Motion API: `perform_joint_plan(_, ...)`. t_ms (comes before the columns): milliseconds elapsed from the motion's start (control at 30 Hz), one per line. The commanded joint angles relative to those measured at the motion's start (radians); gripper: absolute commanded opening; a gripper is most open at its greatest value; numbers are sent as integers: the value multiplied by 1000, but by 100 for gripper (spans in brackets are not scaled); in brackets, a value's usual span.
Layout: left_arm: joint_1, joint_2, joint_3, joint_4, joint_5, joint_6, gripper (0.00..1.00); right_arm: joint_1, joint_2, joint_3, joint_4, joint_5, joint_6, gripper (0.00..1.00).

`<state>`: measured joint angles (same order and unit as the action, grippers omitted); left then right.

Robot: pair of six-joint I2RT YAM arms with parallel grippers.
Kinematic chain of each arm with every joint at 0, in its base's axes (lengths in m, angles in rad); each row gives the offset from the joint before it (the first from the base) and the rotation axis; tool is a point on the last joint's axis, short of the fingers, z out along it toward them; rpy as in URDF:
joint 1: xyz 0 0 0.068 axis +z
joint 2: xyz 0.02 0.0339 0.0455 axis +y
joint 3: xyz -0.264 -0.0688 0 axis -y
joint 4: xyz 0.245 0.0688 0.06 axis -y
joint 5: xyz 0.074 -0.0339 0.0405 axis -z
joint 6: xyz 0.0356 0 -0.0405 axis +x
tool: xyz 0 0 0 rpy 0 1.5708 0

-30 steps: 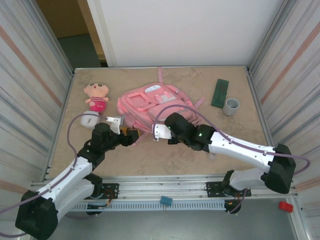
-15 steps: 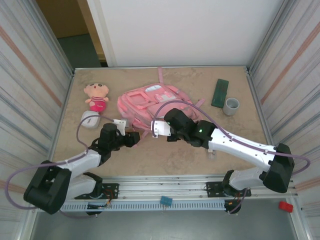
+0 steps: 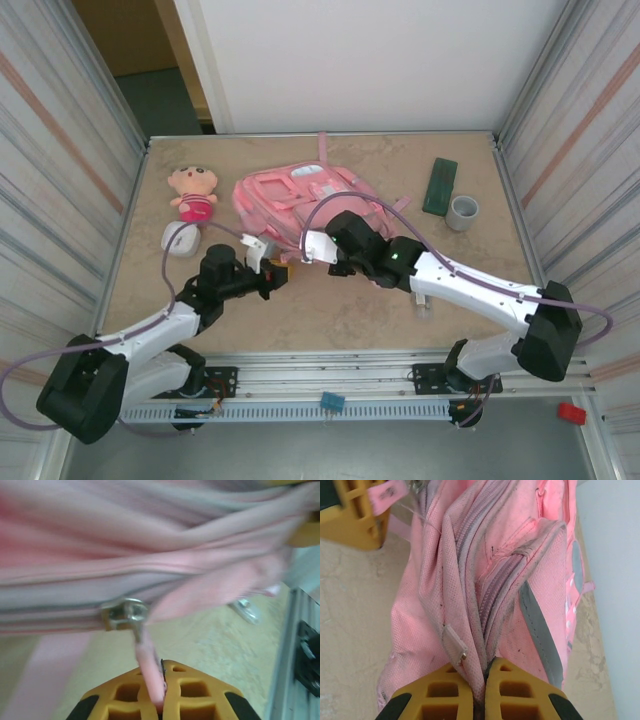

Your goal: Pack books, pencil case, and school supplies into a backpack

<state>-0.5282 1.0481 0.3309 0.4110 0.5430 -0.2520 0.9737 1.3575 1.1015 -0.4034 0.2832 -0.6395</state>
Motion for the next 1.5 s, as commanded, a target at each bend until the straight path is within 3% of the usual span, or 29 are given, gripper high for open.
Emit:
perform_joint_plan(0,-78,-37,84,-51,169,147,0,-32,14,9,169,91,86,0)
perform_joint_plan(133,-168,-30,156,-141,162,215,0,-33,16,-7,193,39,94,0)
perform_joint_plan(200,-190,-23,183,-168,148,225,6,-35,1,-23,201,-19,84,0)
perform_joint_plan(300,-193,-54,199,-231,119,258,25,-47,-46,-48,192,-120,55,0)
perform_joint_plan(367,-191,-114,196,-292,41,299,43,-78,-90,-57,148,-241,38,0)
perform_joint_plan(467,-191,-221,180,-364,-87,397,58,-126,-144,-54,39,-404,-36,0)
perform_joint_plan(667,-192,-350,145,-449,-308,687,66,-188,-213,-31,-146,-556,-152,0)
perform_joint_plan(733,-193,-351,124,-425,-312,758,67,-206,-231,-25,-179,-593,-172,0)
perform_joint_plan(767,-193,-345,120,-418,-311,787,76,-215,-239,-24,-193,-608,-185,0)
perform_joint_plan(800,-195,-337,116,-406,-322,806,98,-220,-246,-24,-204,-616,-194,0)
perform_joint_plan(833,-197,-323,116,-398,-341,831,99,-226,-251,-24,-213,-622,-202,0)
perform_joint_plan(1100,-198,-149,173,-384,-349,1068,99,-281,-264,-8,-252,-719,-189,0)
perform_joint_plan(1233,-197,-75,190,-357,-326,1106,96,-294,-261,-6,-252,-733,-184,0)
perform_joint_plan(1267,-197,-61,197,-357,-322,1106,88,-305,-261,-2,-252,-747,-179,0)
perform_joint_plan(1333,-196,-44,200,-332,-301,1095,44,-337,-260,3,-246,-798,-157,0)
perform_joint_plan(1367,-196,-45,190,-298,-296,1078,29,-352,-261,1,-236,-819,-146,0)
perform_joint_plan(1467,-197,-66,174,-255,-275,1029,13,-390,-255,-15,-194,-817,-103,0)
